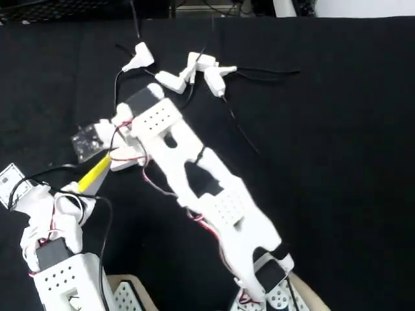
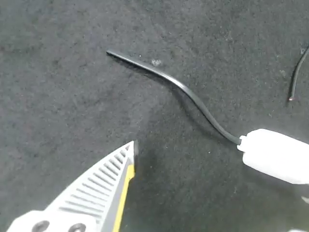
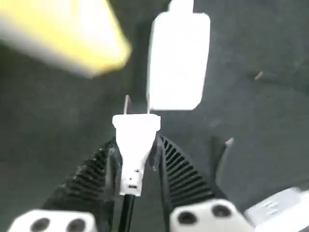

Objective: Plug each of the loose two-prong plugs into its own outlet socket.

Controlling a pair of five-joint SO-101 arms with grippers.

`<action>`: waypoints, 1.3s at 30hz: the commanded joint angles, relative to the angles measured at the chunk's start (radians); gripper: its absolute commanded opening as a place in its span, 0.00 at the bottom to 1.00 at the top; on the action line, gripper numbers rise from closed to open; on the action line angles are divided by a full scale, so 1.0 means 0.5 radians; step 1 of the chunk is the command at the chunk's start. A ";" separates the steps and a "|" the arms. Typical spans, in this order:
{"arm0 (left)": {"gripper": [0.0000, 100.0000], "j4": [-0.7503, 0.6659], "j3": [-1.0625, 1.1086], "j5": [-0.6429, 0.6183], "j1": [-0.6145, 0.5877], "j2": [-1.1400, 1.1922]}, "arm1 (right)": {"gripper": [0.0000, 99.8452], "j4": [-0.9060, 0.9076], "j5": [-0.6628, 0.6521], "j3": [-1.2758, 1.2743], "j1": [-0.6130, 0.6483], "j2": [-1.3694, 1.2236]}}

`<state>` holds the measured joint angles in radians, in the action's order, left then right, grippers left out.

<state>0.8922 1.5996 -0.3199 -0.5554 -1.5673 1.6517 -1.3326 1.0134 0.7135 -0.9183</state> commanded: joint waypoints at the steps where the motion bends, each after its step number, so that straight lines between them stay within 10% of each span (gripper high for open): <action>1: 0.61 -0.055 -0.038 0.003 0.002 -0.018 | 0.01 -0.068 -0.012 0.281 0.052 -0.014; 13: 0.61 -0.285 -0.075 0.270 -0.011 0.003 | 0.01 0.141 0.344 0.563 -0.239 -0.084; 23: 0.61 -0.466 -0.075 0.657 -0.585 0.003 | 0.01 -0.117 0.589 0.554 -0.172 -0.247; 31: 0.61 0.503 -0.980 0.411 -0.431 0.261 | 0.01 0.031 0.761 0.542 -0.144 -0.281; 39: 0.61 0.967 -2.125 0.325 -0.354 1.504 | 0.01 0.144 1.267 0.554 -0.273 -0.327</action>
<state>1.2804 0.8707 -0.1481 -0.7457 -1.1439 1.7131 -0.7772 1.2774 0.6153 -1.1024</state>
